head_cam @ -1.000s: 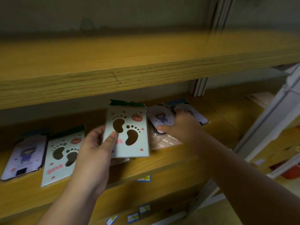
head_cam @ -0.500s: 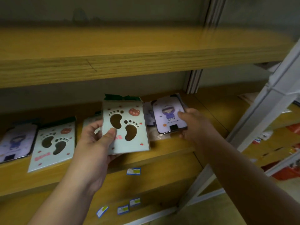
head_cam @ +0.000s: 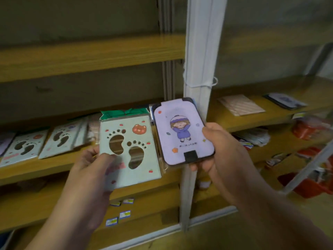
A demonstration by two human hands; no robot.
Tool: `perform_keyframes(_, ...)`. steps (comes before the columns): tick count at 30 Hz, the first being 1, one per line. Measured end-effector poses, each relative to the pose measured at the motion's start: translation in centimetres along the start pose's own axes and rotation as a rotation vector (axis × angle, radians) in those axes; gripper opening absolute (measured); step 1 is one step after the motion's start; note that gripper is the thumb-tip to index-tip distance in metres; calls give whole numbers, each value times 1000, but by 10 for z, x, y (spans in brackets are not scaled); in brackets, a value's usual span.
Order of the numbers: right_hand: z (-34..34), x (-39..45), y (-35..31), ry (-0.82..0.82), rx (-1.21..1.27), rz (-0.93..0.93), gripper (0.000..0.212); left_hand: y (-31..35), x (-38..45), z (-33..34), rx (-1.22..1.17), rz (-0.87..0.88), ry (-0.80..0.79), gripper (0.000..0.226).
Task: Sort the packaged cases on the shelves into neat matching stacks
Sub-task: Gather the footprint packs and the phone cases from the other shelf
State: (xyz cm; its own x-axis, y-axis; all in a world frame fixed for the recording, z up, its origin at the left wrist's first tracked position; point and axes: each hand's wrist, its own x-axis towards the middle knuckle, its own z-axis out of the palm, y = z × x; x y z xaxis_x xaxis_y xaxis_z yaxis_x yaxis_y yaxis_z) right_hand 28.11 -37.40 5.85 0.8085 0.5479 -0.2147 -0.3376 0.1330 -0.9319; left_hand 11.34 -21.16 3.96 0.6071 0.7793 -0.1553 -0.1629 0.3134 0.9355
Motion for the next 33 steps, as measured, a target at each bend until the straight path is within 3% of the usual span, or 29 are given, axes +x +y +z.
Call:
perform_keyframes(5,-87,-31,-26,12,10,44,19,-34,-53,72,7,48,-14,33)
perform_keyframes(9,-145,-29,-48,119,-34,82,20,-58,-71,126,42,-20,-35,26)
perform_keyframes(14,-213,-22,-63,138,-50,88,27,-77,-65,194,56,-77,-85,24)
perform_keyframes(21,-296,14,-72,124,86,-54,37,-115,-21,281,111,-144,-150,32)
perform_keyframes(30,-388,123,-116,308,3,-51,32,-150,76,402,70,-233,-232,27)
perform_keyframes(33,-415,161,-126,431,-143,-56,31,-155,103,430,96,-216,-237,27)
